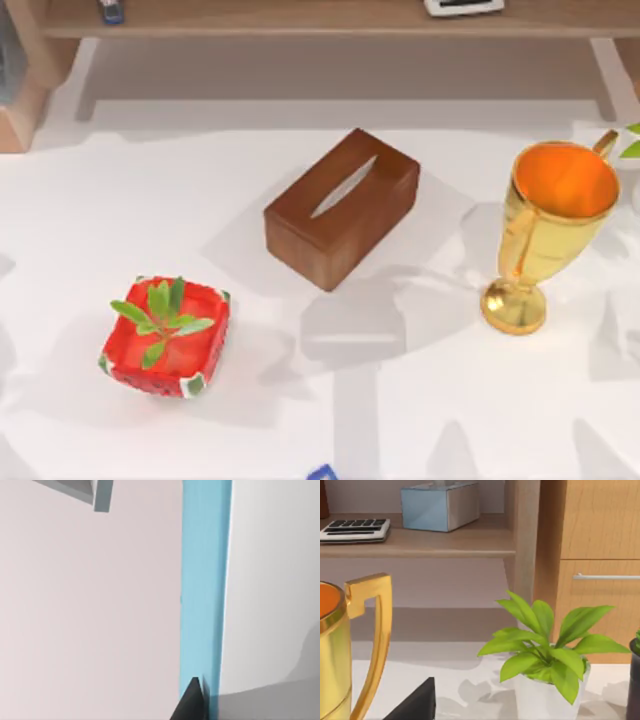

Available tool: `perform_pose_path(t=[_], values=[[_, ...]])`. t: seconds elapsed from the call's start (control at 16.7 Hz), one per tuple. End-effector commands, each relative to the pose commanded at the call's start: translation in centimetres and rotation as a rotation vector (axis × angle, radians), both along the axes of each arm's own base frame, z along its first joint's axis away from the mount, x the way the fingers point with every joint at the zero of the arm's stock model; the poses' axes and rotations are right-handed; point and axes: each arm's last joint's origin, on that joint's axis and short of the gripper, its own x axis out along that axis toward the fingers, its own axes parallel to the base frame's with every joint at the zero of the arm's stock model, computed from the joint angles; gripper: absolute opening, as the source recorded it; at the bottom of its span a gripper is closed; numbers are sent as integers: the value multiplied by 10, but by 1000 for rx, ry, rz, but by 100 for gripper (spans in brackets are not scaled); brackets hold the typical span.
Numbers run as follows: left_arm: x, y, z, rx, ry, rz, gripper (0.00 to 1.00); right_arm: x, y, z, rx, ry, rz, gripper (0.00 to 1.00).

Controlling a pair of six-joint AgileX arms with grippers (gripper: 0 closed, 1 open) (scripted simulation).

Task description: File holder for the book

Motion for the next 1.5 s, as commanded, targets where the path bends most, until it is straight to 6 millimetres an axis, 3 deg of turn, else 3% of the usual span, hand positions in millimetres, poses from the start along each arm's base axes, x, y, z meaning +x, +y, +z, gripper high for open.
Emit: perform_pose_path(t=[0.24, 0.42, 0.78, 1.14, 1.38, 1.5], values=[[20, -46, -10, 118, -21, -291, 0, 0, 0, 0, 0, 0, 0, 100], [28, -65, -19, 136, -20, -389, 0, 0, 0, 0, 0, 0, 0, 100], [29, -63, -18, 138, -22, -383, 0, 0, 0, 0, 0, 0, 0, 100], [57, -65, -23, 137, -21, -388, 0, 0, 0, 0, 0, 0, 0, 100], [58, -65, -24, 136, -20, -389, 0, 0, 0, 0, 0, 0, 0, 100], [58, -65, -24, 136, -20, -389, 15, 0, 0, 0, 0, 0, 0, 100]])
